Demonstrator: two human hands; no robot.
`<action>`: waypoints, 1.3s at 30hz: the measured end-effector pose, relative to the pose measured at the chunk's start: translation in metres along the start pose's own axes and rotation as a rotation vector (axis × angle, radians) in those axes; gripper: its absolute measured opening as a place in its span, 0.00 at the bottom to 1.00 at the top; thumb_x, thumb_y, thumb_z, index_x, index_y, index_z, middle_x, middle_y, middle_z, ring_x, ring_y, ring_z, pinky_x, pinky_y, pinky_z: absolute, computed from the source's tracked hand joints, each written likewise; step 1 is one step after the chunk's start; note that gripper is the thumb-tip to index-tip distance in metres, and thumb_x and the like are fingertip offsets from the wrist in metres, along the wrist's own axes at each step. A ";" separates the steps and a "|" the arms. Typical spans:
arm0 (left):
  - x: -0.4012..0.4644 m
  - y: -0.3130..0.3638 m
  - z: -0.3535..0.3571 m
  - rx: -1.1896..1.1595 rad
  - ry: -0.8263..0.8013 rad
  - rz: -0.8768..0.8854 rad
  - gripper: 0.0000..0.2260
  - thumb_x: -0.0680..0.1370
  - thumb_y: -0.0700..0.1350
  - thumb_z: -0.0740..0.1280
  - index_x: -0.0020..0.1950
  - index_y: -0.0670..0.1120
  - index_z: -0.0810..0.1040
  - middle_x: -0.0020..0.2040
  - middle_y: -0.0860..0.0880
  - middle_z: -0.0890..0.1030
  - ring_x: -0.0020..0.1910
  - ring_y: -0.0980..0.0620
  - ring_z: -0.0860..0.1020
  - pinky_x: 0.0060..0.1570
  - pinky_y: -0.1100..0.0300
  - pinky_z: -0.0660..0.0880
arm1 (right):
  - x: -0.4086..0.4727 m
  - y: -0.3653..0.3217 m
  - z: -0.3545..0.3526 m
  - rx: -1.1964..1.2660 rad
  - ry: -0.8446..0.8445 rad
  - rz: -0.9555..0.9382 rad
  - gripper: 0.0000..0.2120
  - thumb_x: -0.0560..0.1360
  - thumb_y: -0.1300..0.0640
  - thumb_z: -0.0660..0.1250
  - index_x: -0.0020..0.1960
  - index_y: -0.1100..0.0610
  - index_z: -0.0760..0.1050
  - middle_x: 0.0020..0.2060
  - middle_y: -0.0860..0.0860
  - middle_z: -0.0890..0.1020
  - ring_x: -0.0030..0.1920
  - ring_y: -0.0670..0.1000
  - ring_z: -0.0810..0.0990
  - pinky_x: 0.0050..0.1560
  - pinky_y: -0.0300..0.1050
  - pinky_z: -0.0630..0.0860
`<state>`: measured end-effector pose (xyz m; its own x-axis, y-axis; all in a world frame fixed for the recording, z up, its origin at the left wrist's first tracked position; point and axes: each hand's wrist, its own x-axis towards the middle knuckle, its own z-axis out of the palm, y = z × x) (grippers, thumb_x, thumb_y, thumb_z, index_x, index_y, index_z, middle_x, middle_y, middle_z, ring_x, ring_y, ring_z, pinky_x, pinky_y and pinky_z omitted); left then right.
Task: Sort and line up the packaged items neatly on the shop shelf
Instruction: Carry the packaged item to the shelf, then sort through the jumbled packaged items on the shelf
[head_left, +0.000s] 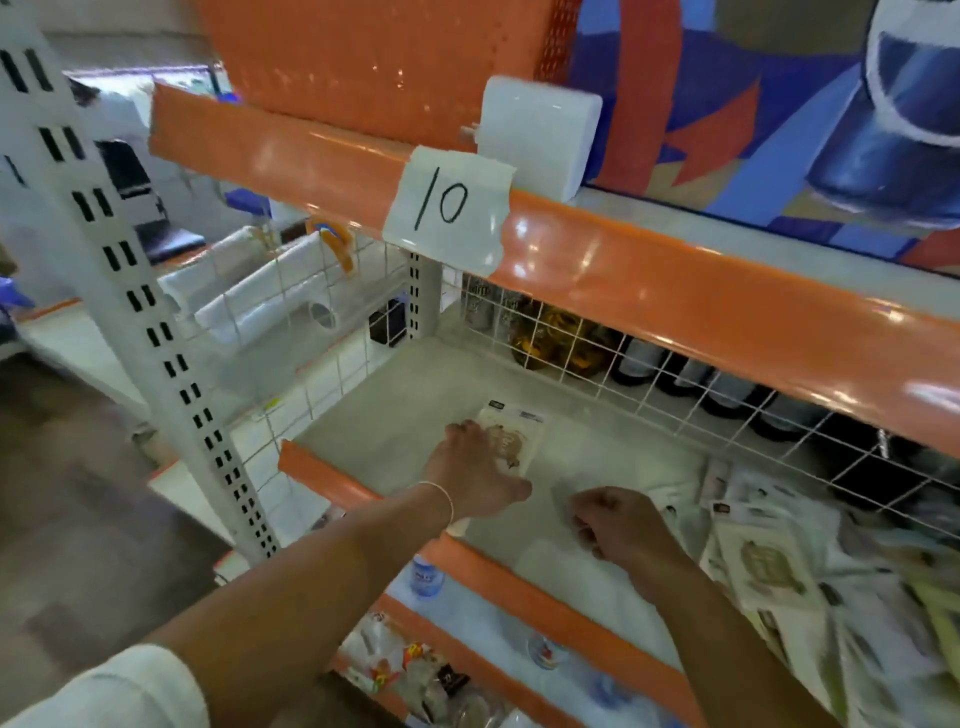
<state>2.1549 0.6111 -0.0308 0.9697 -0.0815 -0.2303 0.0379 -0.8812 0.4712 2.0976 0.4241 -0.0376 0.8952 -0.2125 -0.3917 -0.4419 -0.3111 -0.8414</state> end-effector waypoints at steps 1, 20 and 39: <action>0.004 -0.002 0.002 0.042 -0.003 0.019 0.47 0.64 0.67 0.69 0.73 0.41 0.59 0.63 0.44 0.67 0.59 0.44 0.73 0.55 0.54 0.74 | 0.000 0.002 0.004 -0.025 0.015 0.001 0.05 0.74 0.57 0.69 0.40 0.55 0.82 0.31 0.53 0.82 0.31 0.50 0.76 0.34 0.43 0.71; 0.019 -0.034 0.021 0.607 0.173 0.159 0.47 0.69 0.77 0.49 0.68 0.37 0.64 0.60 0.40 0.69 0.53 0.43 0.70 0.46 0.53 0.66 | -0.003 0.006 0.022 -0.248 0.055 -0.010 0.07 0.75 0.49 0.68 0.46 0.52 0.81 0.42 0.47 0.83 0.42 0.47 0.81 0.42 0.40 0.74; -0.020 0.085 0.035 0.573 0.233 0.431 0.20 0.80 0.54 0.54 0.63 0.41 0.71 0.60 0.38 0.72 0.57 0.39 0.71 0.53 0.48 0.69 | -0.030 0.024 -0.072 -0.018 0.232 -0.068 0.06 0.75 0.55 0.68 0.40 0.51 0.82 0.38 0.52 0.85 0.38 0.52 0.82 0.40 0.49 0.79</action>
<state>2.1303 0.5216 -0.0164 0.8986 -0.4294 0.0901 -0.4262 -0.9031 -0.0528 2.0563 0.3558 -0.0194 0.8866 -0.3974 -0.2366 -0.3842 -0.3480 -0.8551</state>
